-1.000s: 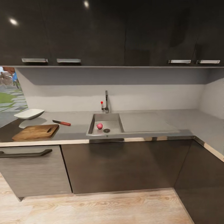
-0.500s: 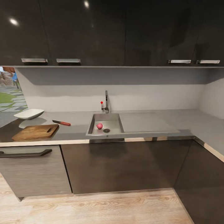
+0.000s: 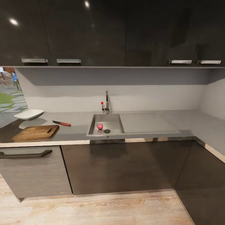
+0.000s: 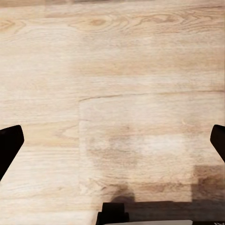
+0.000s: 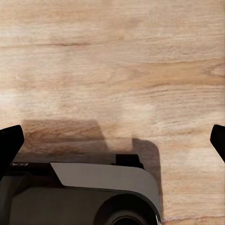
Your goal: In the kitchen, take the Vidalia onion out of the sink, dice it on the chopping board with the paring knife, put the diced onion into the bowl on the countertop, then place both the paring knife and the chopping board into the sink.
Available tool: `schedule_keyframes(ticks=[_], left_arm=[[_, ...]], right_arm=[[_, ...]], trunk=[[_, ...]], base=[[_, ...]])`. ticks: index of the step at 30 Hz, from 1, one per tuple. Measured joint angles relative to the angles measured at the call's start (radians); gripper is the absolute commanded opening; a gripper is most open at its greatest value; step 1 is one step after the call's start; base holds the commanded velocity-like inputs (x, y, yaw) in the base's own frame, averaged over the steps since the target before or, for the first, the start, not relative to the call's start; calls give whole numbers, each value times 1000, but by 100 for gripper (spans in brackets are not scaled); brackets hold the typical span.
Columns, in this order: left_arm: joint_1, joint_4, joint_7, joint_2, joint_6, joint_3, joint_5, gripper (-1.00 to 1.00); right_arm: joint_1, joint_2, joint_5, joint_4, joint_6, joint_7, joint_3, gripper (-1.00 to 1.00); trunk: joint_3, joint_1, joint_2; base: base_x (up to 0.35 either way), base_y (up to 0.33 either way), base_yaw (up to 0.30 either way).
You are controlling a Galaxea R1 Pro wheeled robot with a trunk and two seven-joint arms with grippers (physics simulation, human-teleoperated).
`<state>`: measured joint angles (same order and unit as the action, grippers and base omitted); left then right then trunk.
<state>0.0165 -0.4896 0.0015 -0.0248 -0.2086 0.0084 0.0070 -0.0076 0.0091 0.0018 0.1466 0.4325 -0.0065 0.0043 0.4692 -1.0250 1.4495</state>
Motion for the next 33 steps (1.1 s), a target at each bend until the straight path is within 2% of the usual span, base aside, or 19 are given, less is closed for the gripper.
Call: schedule_keyframes(ticks=[9,25,29,30,31,33], left_arm=[[0,0,0,-11,0,1,0,100],[0,7,0,-12,0,0,1,100],[0,8,0,-12,0,0,1,100],[0,8,0,-12,0,0,1,100],[0,7,0,-12,0,0,1,100],[0,6,1,-11,0,0,1,100]], right_arm=[[0,0,0,0,0,1,0,100],[-1,5,-1,5,3,0,-1,100],[-1,-1,0,86,6,-1,-4,100],[-1,-2,1,132,6,-1,-5,100],[-2,-7,1,230,6,-3,-5,100],[-1,-15,2,288,6,-4,-6,100]], trunk=[[0,0,0],[0,0,0],[0,0,0],[0,0,0],[0,0,0],[0,0,0]], base=[[0,0,0],[0,0,0],[0,0,0],[0,0,0],[0,0,0],[0,0,0]])
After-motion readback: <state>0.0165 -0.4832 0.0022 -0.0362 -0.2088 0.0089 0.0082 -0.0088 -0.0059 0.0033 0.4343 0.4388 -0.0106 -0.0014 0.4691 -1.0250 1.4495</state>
